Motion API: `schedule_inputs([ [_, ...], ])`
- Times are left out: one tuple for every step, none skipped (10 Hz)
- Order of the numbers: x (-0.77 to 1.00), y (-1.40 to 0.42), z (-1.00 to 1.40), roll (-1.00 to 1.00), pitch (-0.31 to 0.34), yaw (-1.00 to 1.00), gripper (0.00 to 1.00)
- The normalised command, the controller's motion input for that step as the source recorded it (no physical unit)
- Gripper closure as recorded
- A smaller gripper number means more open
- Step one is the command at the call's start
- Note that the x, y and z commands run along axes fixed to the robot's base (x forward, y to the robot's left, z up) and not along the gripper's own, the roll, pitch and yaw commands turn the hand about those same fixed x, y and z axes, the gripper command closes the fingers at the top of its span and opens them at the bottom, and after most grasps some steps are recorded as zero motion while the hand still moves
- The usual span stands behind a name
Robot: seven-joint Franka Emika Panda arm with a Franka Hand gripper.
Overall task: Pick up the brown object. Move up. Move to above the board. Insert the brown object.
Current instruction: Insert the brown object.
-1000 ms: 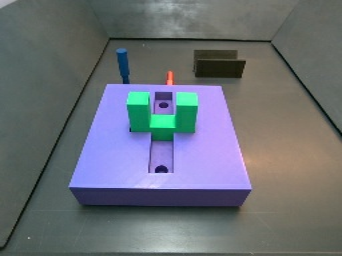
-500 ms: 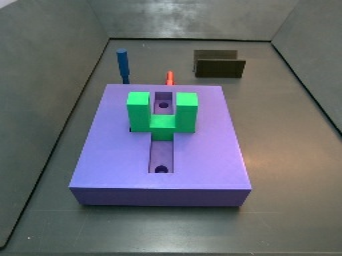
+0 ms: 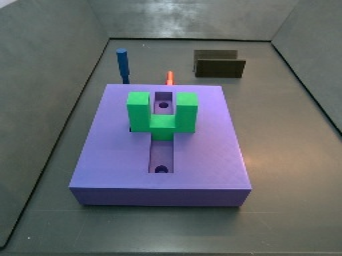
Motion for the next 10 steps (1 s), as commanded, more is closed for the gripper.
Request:
schedule_inputs([
  [0.00, 0.00, -0.05, 0.00, -0.017, -0.24, 1.00],
  [0.00, -0.10, -0.07, 0.04, -0.049, -0.47, 1.00],
  [0.00, -0.11, -0.08, 0.09, -0.049, -0.65, 1.00],
  [-0.02, -0.09, -0.07, 0.13, -0.027, -0.80, 1.00],
  [0.00, -0.03, -0.05, 0.16, -0.011, -0.93, 1.00],
  [0.00, 0.00, -0.06, 0.14, 0.000, -1.00, 1.00],
  [0.00, 0.00, -0.04, 0.09, -0.004, -1.00, 1.00],
  [0.00, 0.00, -0.05, 0.08, -0.016, -1.00, 1.00],
  [0.00, 0.00, -0.05, 0.08, -0.019, -1.00, 1.00],
  [0.00, 0.00, -0.05, 0.07, -0.016, -1.00, 1.00],
])
